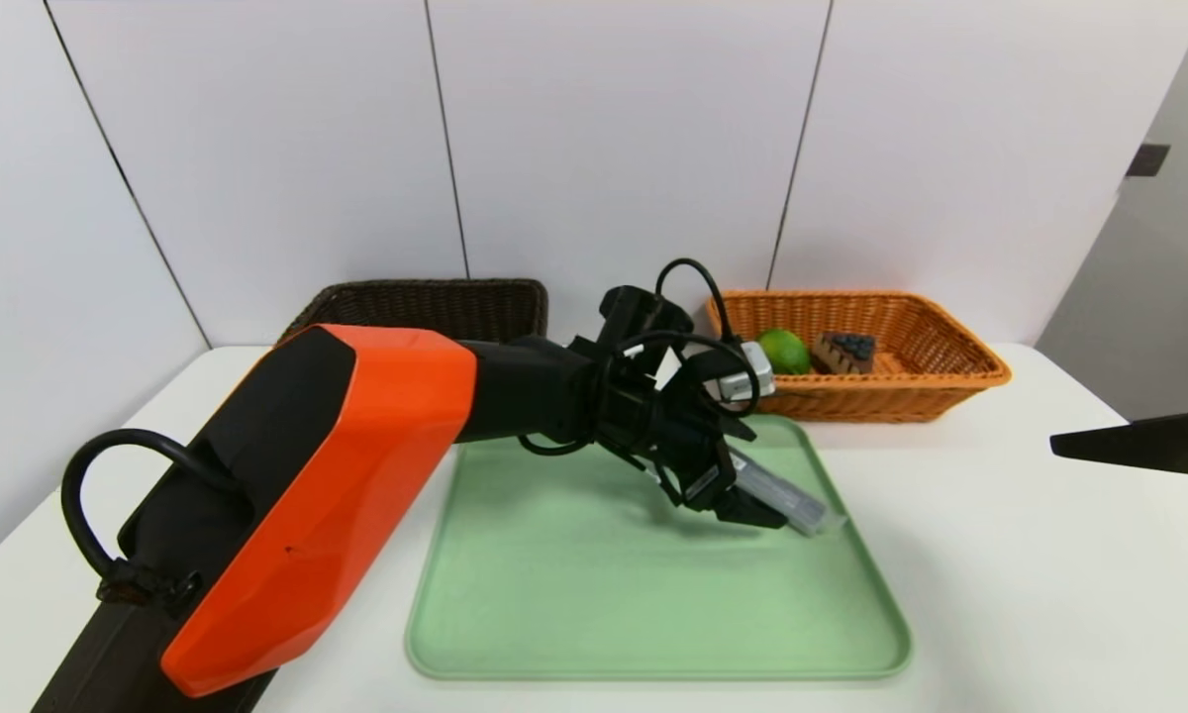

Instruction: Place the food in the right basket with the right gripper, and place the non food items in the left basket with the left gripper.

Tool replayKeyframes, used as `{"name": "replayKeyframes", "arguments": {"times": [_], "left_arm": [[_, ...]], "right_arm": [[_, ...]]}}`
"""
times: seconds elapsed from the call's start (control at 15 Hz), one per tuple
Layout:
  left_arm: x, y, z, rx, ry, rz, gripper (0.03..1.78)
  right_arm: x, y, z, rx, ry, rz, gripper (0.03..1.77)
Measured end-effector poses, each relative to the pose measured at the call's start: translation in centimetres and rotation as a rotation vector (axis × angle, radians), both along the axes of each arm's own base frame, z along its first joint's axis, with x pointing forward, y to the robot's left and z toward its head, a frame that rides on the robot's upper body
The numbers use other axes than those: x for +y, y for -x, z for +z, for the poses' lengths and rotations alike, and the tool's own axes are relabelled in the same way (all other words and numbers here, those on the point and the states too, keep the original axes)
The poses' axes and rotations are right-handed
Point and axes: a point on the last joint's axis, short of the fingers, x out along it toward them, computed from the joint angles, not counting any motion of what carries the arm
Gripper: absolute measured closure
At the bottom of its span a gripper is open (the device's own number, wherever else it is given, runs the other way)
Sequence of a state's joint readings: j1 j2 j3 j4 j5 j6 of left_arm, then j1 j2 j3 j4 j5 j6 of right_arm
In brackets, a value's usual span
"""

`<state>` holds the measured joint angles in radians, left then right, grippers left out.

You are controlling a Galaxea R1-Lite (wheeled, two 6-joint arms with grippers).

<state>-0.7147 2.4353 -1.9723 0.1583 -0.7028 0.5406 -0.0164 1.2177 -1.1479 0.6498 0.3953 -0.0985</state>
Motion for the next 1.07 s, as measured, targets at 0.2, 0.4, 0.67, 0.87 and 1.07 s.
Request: {"name": "replayKeyframes", "arguments": {"times": [0.2, 0.4, 0.67, 0.87, 1.07], "left_arm": [[-0.2, -0.3, -0.7, -0.005, -0.008, 0.021, 0.12], [-0.6, -0.4, -1.1, 0.014, -0.006, 0.066, 0.12], [-0.7, -0.6, -1.3, 0.023, -0.001, 0.073, 0.12], [-0.7, -0.6, -1.8, 0.028, -0.005, 0.074, 0.12], [-0.8, -0.7, -2.2, 0.032, -0.011, 0.073, 0.12]], "right_arm": [[0.0, 0.0, -0.1, 0.003, 0.0, 0.0, 0.1], [0.0, 0.0, -0.3, 0.01, -0.001, 0.002, 0.1], [0.1, 0.1, -0.5, 0.018, -0.001, 0.006, 0.1], [0.1, 0.1, -0.5, 0.017, -0.001, 0.005, 0.1], [0.1, 0.2, -0.5, 0.016, -0.001, 0.005, 0.1]]}}
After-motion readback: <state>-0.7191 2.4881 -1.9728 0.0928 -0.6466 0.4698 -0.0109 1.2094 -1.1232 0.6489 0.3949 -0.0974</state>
